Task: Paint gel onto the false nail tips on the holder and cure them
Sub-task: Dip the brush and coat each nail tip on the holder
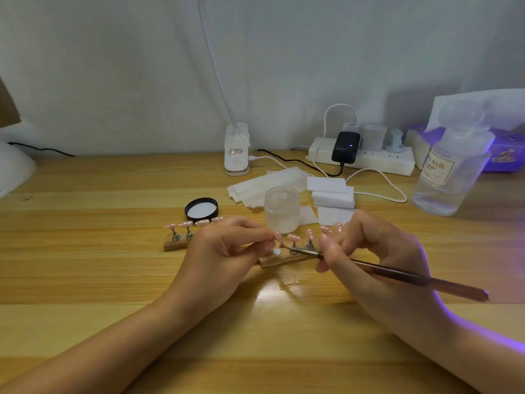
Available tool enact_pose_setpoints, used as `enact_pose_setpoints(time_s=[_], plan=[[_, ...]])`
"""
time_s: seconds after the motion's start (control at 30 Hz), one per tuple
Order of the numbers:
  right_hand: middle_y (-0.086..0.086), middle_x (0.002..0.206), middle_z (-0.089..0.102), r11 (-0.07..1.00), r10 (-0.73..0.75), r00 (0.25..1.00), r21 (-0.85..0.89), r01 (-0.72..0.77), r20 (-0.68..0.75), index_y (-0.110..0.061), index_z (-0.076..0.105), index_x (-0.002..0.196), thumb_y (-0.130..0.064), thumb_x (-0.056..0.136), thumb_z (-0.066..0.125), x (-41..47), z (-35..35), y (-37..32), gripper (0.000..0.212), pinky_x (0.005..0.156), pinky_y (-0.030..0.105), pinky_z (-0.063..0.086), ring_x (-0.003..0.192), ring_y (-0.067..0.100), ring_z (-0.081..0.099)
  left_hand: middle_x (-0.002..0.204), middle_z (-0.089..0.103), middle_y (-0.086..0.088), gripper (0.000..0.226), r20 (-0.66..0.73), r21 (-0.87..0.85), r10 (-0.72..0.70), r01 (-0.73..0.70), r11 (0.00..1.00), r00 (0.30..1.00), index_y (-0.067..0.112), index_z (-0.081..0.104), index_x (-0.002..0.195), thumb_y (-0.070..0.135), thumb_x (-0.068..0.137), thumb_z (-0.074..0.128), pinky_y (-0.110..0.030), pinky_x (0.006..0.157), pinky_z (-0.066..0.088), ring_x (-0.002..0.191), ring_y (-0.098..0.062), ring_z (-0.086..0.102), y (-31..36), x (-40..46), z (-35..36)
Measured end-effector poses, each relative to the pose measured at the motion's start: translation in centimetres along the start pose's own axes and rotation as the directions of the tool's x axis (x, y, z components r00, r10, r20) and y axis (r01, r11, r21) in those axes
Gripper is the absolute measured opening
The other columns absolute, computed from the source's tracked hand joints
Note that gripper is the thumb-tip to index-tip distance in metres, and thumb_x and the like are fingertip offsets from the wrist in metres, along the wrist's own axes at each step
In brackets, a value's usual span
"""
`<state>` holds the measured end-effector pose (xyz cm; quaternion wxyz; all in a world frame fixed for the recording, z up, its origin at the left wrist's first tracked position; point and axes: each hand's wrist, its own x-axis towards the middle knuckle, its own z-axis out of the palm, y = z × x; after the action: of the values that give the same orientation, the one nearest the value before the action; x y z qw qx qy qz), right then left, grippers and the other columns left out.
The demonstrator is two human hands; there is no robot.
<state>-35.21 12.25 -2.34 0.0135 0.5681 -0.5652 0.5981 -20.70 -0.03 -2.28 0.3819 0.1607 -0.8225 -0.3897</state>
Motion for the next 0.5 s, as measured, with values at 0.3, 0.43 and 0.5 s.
enact_pose_setpoints(time_s=[0.3,0.43,0.5], plan=[[0.007,0.057,0.06,1.0,0.025,1.0,-0.003,-0.025,-0.005,-0.014,0.047,0.061,-0.029,0.079,0.062,-0.04,-0.14,0.14,0.028,0.062,0.034,0.05,0.057,0.019,0.061,0.079,0.069,0.005,0.026,0.019,0.013,-0.053,0.053,0.999,0.998,0.023,0.073,0.087,0.0,0.077,0.068,-0.029,0.06,0.048,0.075,-0.008,0.061,0.56,-0.08,-0.1],[0.002,0.063,0.064,1.0,-0.004,1.0,0.012,0.003,0.016,-0.012,0.05,0.065,-0.03,0.079,0.065,0.14,0.13,-0.01,0.027,0.067,0.021,0.051,0.067,0.007,0.065,0.077,0.068,0.007,0.022,0.026,0.014,-0.09,0.09,0.996,0.996,0.024,0.074,0.087,0.004,0.078,0.068,-0.032,0.06,0.046,0.072,-0.015,0.059,0.59,-0.14,-0.15],[0.002,0.063,0.065,1.0,0.012,0.999,-0.003,-0.012,0.039,-0.013,0.051,0.065,-0.028,0.078,0.07,0.21,0.19,0.01,0.028,0.067,0.017,0.05,0.068,0.005,0.065,0.077,0.067,0.009,0.021,0.029,0.016,-0.101,0.1,0.995,0.995,0.023,0.074,0.088,0.005,0.078,0.068,-0.03,0.059,0.047,0.071,-0.015,0.059,0.59,-0.14,-0.21]])
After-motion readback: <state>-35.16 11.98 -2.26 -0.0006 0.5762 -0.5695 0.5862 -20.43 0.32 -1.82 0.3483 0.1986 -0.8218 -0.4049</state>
